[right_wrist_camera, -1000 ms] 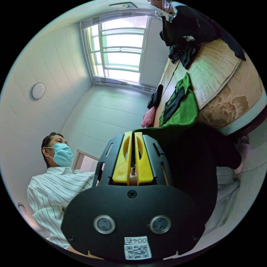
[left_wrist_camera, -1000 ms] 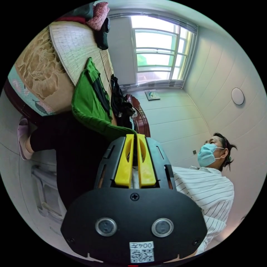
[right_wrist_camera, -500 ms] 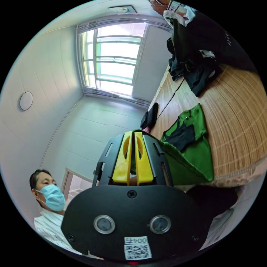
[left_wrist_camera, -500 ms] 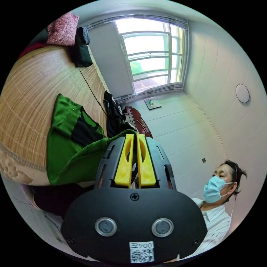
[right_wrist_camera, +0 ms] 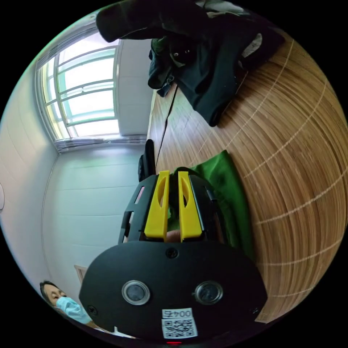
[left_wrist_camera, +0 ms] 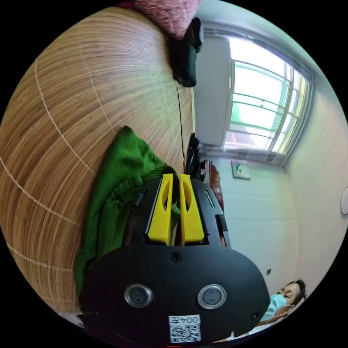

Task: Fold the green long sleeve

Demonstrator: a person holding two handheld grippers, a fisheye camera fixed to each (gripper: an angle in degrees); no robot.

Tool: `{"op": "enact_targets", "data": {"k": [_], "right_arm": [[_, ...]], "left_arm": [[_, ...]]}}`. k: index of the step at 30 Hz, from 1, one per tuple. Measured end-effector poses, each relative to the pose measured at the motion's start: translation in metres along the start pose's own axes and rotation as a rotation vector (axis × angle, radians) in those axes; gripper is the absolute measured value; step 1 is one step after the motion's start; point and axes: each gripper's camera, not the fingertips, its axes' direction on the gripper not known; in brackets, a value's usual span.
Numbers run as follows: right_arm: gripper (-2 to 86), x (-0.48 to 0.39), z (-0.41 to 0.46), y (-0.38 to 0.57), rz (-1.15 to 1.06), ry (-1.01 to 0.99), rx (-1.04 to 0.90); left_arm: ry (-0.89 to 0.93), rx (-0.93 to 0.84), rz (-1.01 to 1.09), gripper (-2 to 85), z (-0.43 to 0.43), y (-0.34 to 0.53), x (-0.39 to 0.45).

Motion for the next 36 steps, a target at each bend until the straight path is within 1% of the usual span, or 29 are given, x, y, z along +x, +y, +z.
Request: {"op": "enact_targets", "data": {"k": [2, 3, 4, 5, 7, 9, 10, 12, 14, 15, 17, 18, 19, 20, 21, 23, 26, 28, 30, 32, 36], "right_arm": [[8.2, -0.006, 0.012, -0.013, -0.006, 0.016, 0.024], [8.3, -0.008, 0.014, -0.016, -0.010, 0.013, 0.031], [8.6, -0.012, 0.011, -0.018, -0.019, 0.007, 0.072], [8.8, -0.018, 0.005, -0.019, -0.028, 0.000, 0.108], [8.9, -0.025, -0.006, -0.017, -0.045, -0.007, 0.120], [8.7, -0.034, -0.023, -0.007, -0.092, -0.033, 0.104], [8.5, -0.042, -0.036, 0.006, -0.149, -0.033, 0.068], [8.1, -0.049, -0.056, 0.035, -0.235, -0.005, -0.002], [6.6, -0.048, -0.089, 0.092, -0.320, 0.011, -0.062], [6.1, -0.046, -0.098, 0.108, -0.334, 0.021, -0.071], [4.8, -0.038, -0.123, 0.171, -0.396, 0.146, -0.093], [4.6, -0.037, -0.127, 0.186, -0.416, 0.191, -0.090], [4.4, -0.037, -0.131, 0.215, -0.460, 0.281, -0.076], [4.5, -0.039, -0.130, 0.239, -0.508, 0.357, -0.069], [5.0, -0.039, -0.127, 0.250, -0.527, 0.389, -0.070], [6.5, -0.045, -0.109, 0.281, -0.588, 0.477, -0.085], [8.5, -0.058, -0.088, 0.306, -0.633, 0.516, -0.082], [9.4, -0.067, -0.078, 0.314, -0.651, 0.530, -0.074], [10.5, -0.075, -0.070, 0.320, -0.673, 0.550, -0.074], [11.9, -0.083, -0.061, 0.324, -0.711, 0.608, -0.084], [13.1, -0.099, -0.047, 0.326, -0.818, 0.712, -0.117]], "left_arm": [[0.079, 0.117, -0.049, 5.2, 0.004, -0.013, -0.023], [0.095, 0.143, -0.057, 5.6, 0.004, -0.015, -0.028], [0.125, 0.196, -0.073, 5.8, 0.003, -0.018, -0.037], [0.161, 0.252, -0.076, 5.7, -0.001, -0.017, -0.045], [0.206, 0.298, -0.042, 4.9, -0.008, -0.011, -0.050], [0.215, 0.263, 0.046, 3.8, -0.016, 0.000, -0.048], [0.193, 0.211, 0.120, 3.3, -0.024, 0.013, -0.046], [0.121, 0.137, 0.232, 2.7, -0.043, 0.044, -0.047], [-0.019, 0.088, 0.392, 2.2, -0.080, 0.109, -0.059], [-0.068, 0.079, 0.430, 2.1, -0.089, 0.128, -0.064], [-0.266, 0.061, 0.542, 1.7, -0.121, 0.207, -0.097], [-0.313, 0.059, 0.565, 1.6, -0.126, 0.226, -0.107], [-0.401, 0.045, 0.608, 1.6, -0.131, 0.259, -0.127], [-0.488, 0.026, 0.637, 1.6, -0.129, 0.288, -0.148], [-0.521, 0.020, 0.649, 1.6, -0.127, 0.299, -0.157], [-0.671, 0.008, 0.778, 1.8, -0.103, 0.338, -0.180], [-0.876, -0.047, 0.945, 2.6, -0.060, 0.364, -0.205], [-0.918, -0.071, 0.998, 3.4, -0.045, 0.369, -0.219], [-0.905, -0.103, 1.052, 4.6, -0.037, 0.370, -0.230], [-0.888, -0.161, 1.115, 7.5, -0.027, 0.369, -0.244], [-0.907, -0.220, 1.182, 11.7, -0.020, 0.367, -0.262]]}}
